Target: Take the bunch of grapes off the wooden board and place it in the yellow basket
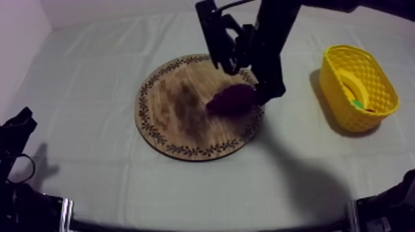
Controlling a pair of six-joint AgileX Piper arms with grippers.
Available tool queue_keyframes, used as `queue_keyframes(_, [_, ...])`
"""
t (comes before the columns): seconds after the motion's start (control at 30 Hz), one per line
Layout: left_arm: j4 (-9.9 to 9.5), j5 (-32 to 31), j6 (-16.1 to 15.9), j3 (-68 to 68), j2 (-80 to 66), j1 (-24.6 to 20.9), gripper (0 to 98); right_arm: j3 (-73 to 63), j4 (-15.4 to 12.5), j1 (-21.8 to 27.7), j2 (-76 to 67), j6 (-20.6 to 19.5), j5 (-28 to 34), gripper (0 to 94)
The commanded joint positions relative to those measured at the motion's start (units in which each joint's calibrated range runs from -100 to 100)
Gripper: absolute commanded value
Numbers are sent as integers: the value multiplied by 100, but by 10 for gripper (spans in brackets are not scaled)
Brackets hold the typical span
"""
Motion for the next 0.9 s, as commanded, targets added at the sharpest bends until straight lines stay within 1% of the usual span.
queue_keyframes(0.0, [1,3,-1,4,3,-1,0,-94,-28,-3,255,-7,-16,697])
queue_keyframes(0.37, [1,3,-1,4,3,-1,0,-906,-72,-36,1299,-38,-105,698])
queue_keyframes(0.57, [1,3,-1,4,3,-1,0,-1231,-36,-18,1691,-86,-234,698])
queue_keyframes(0.87, [1,3,-1,4,3,-1,0,-1162,65,-18,1932,-199,-608,687])
